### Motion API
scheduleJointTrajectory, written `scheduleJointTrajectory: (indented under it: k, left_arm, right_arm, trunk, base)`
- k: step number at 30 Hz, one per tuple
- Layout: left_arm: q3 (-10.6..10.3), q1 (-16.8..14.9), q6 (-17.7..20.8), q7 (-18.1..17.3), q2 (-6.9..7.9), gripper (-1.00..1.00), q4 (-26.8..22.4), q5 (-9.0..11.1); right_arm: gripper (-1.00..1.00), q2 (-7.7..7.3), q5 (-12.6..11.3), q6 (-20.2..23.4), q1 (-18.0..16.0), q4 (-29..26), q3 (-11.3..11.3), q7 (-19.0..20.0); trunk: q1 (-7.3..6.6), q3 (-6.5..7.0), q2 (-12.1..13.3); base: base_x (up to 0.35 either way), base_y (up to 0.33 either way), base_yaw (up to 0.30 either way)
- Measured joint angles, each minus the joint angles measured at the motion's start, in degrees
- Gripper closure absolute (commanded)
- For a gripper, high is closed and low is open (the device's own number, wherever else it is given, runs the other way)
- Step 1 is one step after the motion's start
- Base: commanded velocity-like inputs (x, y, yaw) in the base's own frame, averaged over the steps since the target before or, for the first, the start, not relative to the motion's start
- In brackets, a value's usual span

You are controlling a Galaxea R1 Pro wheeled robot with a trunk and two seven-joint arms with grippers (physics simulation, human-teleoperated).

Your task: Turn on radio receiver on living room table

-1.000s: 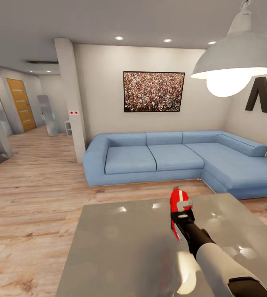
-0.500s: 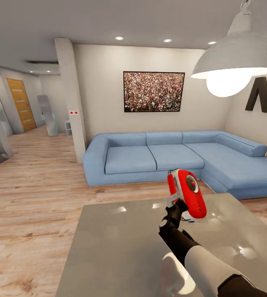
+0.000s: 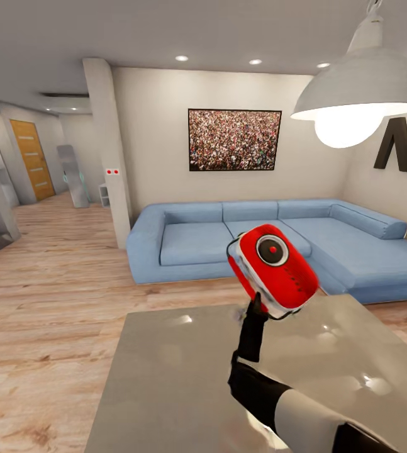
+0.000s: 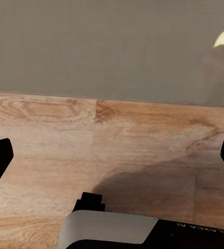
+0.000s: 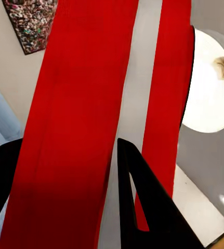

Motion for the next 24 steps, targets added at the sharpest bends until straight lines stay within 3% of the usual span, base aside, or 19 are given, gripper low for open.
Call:
scheduleJointTrajectory:
  k: [6, 10, 20, 24]
  left_arm:
    - [0.0, 0.0, 0.0, 0.0, 0.0, -1.0, 0.0, 0.0]
    - [0.0, 0.0, 0.0, 0.0, 0.0, -1.0, 0.0, 0.0]
    - [-0.1, 0.0, 0.0, 0.0, 0.0, -1.0, 0.0, 0.0]
    - [-0.2, 0.0, 0.0, 0.0, 0.0, -1.0, 0.0, 0.0]
  right_arm:
    - [1.0, -0.01, 0.2, 7.6, 1.0, 0.1, 4.4, -6.6]
    - [1.0, -0.01, 0.3, 11.6, 1.8, 1.9, 8.5, -15.3]
    - [1.0, -0.01, 0.0, 14.0, 4.0, 2.6, 9.3, -15.4]
    - [1.0, -0.01, 0.0, 15.0, 5.0, 2.6, 12.0, -15.4]
  trunk:
    - [0.0, 0.0, 0.0]
    - [0.0, 0.0, 0.0]
    - [0.0, 0.0, 0.0]
    - [0.0, 0.0, 0.0]
  base:
    - [0.0, 0.0, 0.0]
    - [0.0, 0.0, 0.0]
    - [0.0, 0.0, 0.0]
    - [0.0, 0.0, 0.0]
